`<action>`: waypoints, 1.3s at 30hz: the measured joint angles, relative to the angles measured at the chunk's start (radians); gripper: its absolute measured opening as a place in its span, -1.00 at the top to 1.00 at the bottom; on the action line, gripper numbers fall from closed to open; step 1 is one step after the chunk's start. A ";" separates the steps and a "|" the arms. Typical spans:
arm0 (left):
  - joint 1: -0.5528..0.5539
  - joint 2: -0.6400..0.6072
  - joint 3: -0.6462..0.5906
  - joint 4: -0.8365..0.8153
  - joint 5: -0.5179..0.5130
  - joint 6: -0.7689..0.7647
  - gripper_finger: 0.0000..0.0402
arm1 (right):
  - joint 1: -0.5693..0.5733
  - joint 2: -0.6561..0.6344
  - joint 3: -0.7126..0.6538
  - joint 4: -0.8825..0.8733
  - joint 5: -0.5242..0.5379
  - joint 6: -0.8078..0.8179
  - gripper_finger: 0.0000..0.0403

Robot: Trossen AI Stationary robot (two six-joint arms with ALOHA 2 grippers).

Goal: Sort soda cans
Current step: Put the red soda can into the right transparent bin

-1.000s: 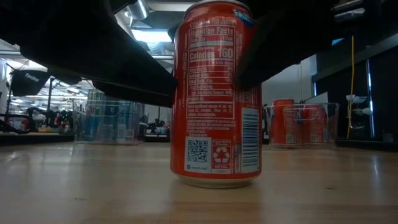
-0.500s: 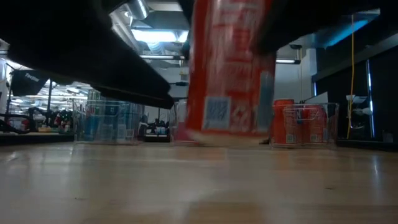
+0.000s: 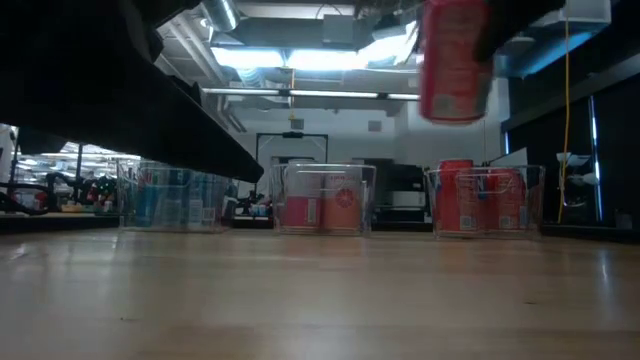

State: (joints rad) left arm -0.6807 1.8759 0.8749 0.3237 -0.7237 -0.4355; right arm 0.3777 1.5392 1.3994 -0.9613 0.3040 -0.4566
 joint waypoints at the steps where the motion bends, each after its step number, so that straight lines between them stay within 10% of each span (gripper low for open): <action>1: 0.000 0.000 0.000 0.000 0.000 0.000 -0.72 | -0.003 -0.019 0.000 -0.055 0.039 0.015 -0.46; 14: -0.007 0.000 0.000 0.009 0.001 0.027 -0.72 | -0.296 -0.172 0.000 -0.463 0.291 0.060 -0.46; 39: -0.028 0.000 0.000 0.010 0.002 0.032 -0.72 | -0.902 -0.374 -0.612 0.240 0.006 -0.263 -0.46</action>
State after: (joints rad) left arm -0.7092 1.8759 0.8749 0.3336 -0.7218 -0.4034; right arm -0.5240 1.1656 0.7873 -0.7217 0.3096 -0.7196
